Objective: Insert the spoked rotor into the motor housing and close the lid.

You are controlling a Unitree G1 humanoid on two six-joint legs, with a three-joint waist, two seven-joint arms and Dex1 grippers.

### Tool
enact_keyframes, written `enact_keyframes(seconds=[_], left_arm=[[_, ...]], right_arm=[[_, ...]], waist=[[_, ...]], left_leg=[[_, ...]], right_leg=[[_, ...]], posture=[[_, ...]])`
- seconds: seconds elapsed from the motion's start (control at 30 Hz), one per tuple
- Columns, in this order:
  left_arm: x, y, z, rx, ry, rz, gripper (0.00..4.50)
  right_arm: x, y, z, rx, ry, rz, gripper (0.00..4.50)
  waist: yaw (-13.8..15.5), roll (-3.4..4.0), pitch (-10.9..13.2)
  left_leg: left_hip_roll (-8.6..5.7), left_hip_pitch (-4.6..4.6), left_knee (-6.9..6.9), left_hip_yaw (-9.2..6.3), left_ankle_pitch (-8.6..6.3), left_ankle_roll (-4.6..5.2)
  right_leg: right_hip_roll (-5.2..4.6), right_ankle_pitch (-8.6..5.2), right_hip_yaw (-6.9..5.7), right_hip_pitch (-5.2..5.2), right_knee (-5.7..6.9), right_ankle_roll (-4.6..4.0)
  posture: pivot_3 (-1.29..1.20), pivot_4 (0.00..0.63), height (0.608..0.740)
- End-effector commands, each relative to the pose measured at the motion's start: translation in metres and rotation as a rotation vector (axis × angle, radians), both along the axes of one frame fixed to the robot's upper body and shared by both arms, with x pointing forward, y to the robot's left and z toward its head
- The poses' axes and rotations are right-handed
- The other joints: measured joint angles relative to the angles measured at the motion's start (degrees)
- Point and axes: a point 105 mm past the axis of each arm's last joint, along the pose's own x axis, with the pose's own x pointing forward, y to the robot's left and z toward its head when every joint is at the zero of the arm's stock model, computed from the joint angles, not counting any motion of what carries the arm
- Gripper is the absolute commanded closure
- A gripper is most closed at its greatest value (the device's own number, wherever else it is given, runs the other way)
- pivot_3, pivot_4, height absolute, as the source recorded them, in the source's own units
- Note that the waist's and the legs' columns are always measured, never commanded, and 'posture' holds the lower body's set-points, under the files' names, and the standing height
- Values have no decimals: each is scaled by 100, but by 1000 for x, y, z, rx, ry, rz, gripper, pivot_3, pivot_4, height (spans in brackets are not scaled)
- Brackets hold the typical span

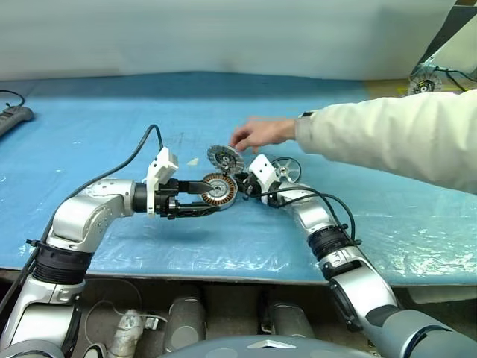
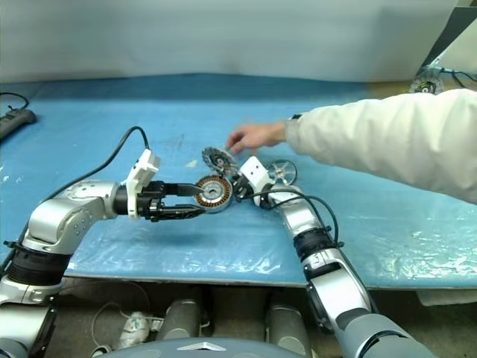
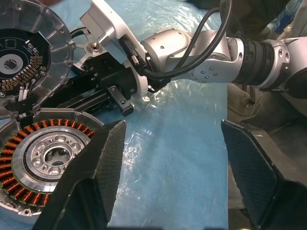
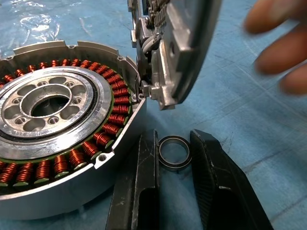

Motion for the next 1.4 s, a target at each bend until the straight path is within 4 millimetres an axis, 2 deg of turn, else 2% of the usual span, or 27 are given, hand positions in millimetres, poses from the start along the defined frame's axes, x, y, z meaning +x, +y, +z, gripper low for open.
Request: enact_keyframes(seconds=[0.03,0.33,0.57,1.4], left_arm=[[0,1,4,9,-42,-21,1105],[0,1,1,15,-39,-31,1105],[1,1,-2,22,-35,-39,1105],[3,1,-6,29,-32,-42,1105]], right_arm=[[-4,-18,-16,-21,53,-62,3942],[-7,-22,-17,0,71,-89,3942],[-8,-23,-19,-14,94,-91,1492],[-16,-19,-19,-3,97,-57,1492]], waist=[[7,0,0],[8,0,0],[-4,-1,0],[-19,-1,0]], left_leg=[[0,-5,-5,0,0,0],[-2,-5,-24,1,0,0],[-2,-3,-41,3,1,-1],[-3,0,-63,8,1,0]], right_leg=[[0,0,-1,-4,-5,0],[1,0,-2,-4,-24,0],[1,0,-2,-3,-38,0],[2,0,-3,-4,-56,0]], posture=[[0,150,740],[0,150,740],[0,150,740],[0,150,740]])
